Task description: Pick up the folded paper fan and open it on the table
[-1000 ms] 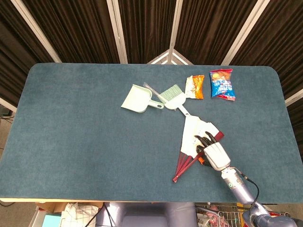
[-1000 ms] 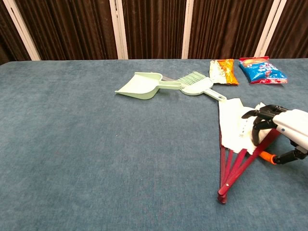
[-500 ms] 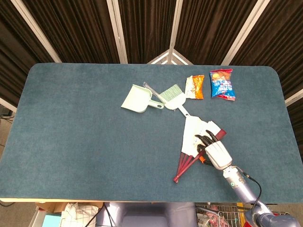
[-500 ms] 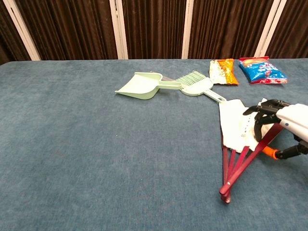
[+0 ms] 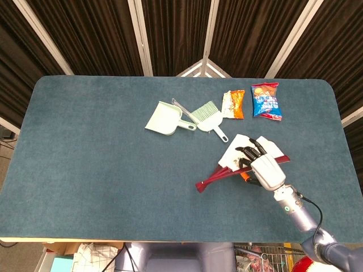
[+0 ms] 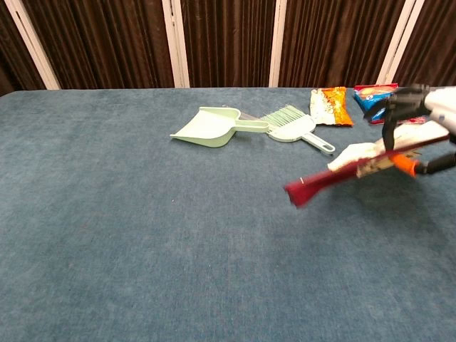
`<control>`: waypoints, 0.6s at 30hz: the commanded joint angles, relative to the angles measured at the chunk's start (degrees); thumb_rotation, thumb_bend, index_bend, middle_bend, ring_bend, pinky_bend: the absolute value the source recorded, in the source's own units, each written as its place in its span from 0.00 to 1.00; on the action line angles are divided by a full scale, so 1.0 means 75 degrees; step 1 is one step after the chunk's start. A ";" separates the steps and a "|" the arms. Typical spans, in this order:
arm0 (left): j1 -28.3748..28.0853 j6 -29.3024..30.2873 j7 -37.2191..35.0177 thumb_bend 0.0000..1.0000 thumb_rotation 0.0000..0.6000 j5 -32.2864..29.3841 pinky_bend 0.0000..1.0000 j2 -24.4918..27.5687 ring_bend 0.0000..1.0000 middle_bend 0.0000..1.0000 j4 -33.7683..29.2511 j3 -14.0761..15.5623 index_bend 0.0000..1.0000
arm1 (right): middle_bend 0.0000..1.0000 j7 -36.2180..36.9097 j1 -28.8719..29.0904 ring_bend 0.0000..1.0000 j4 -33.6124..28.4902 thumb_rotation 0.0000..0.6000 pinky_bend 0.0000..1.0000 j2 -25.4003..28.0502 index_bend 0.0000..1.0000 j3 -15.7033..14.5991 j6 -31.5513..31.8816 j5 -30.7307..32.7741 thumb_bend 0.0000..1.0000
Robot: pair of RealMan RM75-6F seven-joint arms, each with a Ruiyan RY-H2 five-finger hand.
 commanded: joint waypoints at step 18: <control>-0.0515 -0.0250 -0.1419 0.21 1.00 0.1160 0.00 -0.0405 0.00 0.00 0.0754 0.0049 0.11 | 0.31 -0.1347 0.1816 0.28 -0.4801 1.00 0.14 0.3596 0.84 0.1758 -0.3086 0.1918 0.45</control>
